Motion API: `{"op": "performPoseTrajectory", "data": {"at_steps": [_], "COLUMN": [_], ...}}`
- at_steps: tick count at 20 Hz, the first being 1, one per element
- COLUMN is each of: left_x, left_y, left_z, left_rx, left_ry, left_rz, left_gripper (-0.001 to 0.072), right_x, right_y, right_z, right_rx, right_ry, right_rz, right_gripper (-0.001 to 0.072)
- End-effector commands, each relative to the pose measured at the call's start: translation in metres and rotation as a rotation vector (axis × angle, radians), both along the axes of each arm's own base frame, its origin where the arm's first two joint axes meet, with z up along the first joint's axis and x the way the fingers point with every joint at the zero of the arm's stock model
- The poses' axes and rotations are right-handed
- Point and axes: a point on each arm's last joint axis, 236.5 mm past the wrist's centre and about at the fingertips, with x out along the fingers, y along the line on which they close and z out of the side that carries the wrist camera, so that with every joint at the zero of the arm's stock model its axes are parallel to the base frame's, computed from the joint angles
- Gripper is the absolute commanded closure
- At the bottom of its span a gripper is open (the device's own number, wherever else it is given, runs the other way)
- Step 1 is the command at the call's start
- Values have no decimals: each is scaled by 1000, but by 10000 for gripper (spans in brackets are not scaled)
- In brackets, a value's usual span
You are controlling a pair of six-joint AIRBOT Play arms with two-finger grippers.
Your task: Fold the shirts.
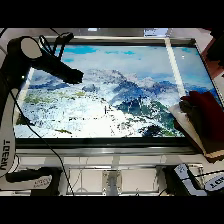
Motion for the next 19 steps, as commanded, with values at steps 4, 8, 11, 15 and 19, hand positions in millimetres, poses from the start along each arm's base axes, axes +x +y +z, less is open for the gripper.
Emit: {"op": "performPoseTrajectory", "data": {"at_steps": [4,8,11,15,19], "left_x": [12,12,4,4,4], "left_y": [-22,-20,-22,-22,-22], "left_z": [17,16,14,15,14], "left_rx": [-121,-112,-115,-115,-115], "left_ry": [-52,-54,-20,-21,-21], "left_rz": [15,16,0,0,0], "left_gripper": [687,687,687,687,687], "right_x": [119,124,116,114,114], "right_y": [137,172,163,162,162], "right_z": [97,55,25,22,22], "right_rx": [45,-90,-224,-243,-243], "right_ry": [-574,-376,-198,-175,-175], "right_rz": [596,776,833,842,842], "right_gripper": [235,235,235,235,235]}}
